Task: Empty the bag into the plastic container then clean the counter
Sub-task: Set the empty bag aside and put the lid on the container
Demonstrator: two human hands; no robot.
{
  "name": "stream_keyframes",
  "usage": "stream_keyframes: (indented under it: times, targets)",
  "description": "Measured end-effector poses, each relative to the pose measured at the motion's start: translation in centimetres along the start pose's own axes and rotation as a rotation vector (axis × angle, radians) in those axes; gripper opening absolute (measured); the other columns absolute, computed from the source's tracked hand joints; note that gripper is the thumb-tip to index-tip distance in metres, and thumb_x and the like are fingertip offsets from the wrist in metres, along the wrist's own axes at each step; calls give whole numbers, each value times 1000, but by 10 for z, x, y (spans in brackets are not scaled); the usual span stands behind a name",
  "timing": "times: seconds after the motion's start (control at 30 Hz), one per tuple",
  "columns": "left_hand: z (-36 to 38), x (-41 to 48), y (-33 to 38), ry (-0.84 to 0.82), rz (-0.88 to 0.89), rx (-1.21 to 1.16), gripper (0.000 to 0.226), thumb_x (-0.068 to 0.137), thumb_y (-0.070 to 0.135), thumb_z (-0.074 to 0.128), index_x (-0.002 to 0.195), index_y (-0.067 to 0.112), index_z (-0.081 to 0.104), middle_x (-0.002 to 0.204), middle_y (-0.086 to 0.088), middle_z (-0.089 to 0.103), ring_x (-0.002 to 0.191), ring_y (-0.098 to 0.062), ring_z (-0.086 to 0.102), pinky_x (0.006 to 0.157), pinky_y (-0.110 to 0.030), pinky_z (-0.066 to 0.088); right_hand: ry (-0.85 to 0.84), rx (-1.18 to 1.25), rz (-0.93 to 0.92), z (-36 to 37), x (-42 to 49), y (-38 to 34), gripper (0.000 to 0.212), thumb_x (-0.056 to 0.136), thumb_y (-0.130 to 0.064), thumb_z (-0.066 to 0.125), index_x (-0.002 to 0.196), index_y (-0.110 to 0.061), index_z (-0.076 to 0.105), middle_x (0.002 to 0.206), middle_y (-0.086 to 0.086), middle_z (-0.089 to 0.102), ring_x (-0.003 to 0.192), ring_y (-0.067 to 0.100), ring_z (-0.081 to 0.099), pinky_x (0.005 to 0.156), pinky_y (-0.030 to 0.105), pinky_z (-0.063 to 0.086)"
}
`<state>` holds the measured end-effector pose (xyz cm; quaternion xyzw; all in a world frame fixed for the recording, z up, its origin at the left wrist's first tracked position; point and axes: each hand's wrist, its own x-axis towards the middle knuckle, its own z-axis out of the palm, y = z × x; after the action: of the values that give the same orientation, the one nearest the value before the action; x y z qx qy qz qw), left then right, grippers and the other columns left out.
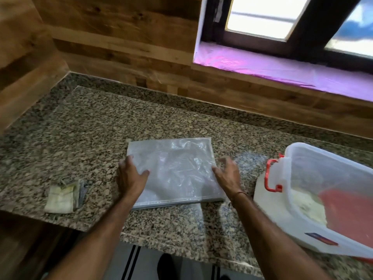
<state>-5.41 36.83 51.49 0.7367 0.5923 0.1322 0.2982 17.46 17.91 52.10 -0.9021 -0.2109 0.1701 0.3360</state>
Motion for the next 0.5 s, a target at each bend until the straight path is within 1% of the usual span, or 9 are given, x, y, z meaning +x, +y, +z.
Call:
stream_keyframes:
  times: [0.1,0.2,0.3,0.4,0.5]
  targets:
    - [-2,-15,49,19,165,-53,75,87,39,77,148,17,39,149,-17,41,134,-38,41,102,-53,43,79,49,-156,-28,-6,-23,37,93,-31,70,126,-17,58,126,6,57,111,20,55,93,36,50]
    - [-2,-41,103,42,349,-109,78,89,45,72,153,21,35,154,-13,38,140,-34,38,106,-54,42,150,132,-309,-69,-16,-42,38,94,-32,70,128,-19,57,127,4,55,108,15,54,88,27,46]
    - [3,-83,159,76,522,-131,80,90,49,70,155,22,33,158,-10,34,144,-29,35,112,-51,39,233,199,-427,-124,-29,-44,41,92,-33,71,129,-20,58,127,3,58,111,15,56,93,29,47]
    - [21,-142,212,100,662,-132,80,90,56,67,155,23,35,159,-7,34,147,-27,33,115,-50,36,291,218,-523,-191,-45,-15,42,93,-35,72,130,-22,57,129,1,59,115,13,56,94,28,46]
    - [50,-213,264,108,745,-111,81,87,63,63,154,26,36,159,-4,35,147,-26,33,115,-52,35,340,237,-539,-268,-61,43,42,94,-34,70,132,-23,57,131,-1,57,114,6,53,91,24,44]
